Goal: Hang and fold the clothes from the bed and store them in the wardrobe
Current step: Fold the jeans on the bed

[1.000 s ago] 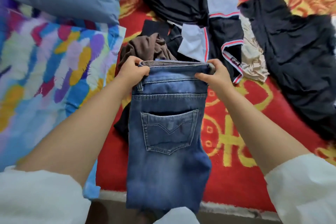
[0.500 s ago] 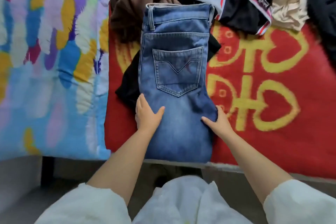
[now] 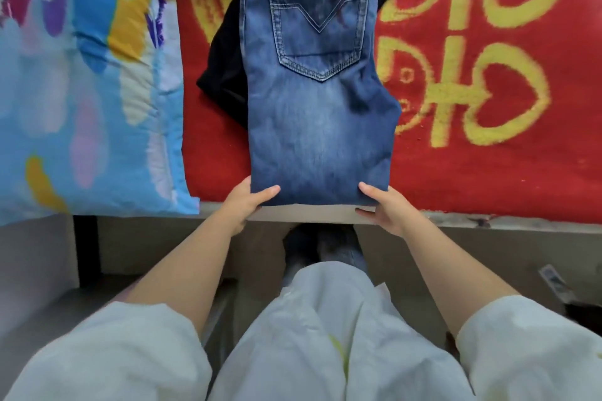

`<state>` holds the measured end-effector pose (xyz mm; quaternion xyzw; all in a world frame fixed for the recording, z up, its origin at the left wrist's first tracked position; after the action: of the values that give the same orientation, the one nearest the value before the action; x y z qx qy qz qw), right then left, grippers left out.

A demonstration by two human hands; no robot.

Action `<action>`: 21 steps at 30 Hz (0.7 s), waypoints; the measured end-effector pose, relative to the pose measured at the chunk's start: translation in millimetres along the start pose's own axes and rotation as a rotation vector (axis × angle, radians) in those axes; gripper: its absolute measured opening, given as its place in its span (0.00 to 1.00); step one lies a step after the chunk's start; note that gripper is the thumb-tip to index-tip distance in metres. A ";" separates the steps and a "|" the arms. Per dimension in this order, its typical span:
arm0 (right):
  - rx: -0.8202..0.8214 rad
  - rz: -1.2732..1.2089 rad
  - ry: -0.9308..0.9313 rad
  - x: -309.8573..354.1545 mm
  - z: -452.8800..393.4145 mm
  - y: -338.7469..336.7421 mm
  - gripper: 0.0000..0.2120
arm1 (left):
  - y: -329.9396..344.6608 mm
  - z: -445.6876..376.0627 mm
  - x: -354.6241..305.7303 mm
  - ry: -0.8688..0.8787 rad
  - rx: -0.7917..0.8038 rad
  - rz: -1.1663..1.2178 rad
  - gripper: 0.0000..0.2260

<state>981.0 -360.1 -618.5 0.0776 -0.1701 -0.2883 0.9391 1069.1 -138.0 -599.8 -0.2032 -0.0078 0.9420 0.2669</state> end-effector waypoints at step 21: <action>-0.342 0.221 -0.217 -3.4 31.3 -7.5 0.10 | -13.9 1.4 1.3 0.148 -0.090 -0.107 0.16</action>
<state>963.1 -365.8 -592.2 -0.1332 -0.2263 -0.2148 0.9407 1074.4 -125.3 -597.2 -0.2835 -0.0410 0.9075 0.3072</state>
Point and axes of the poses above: each hand's wrist, its own z-axis away from the middle knuckle, its own y-axis out of the palm, x = y × z, the point moved 9 cm from there along -z, towards the middle knuckle, and after that the axes turned 7 degrees about -z, right-handed, at the moved point
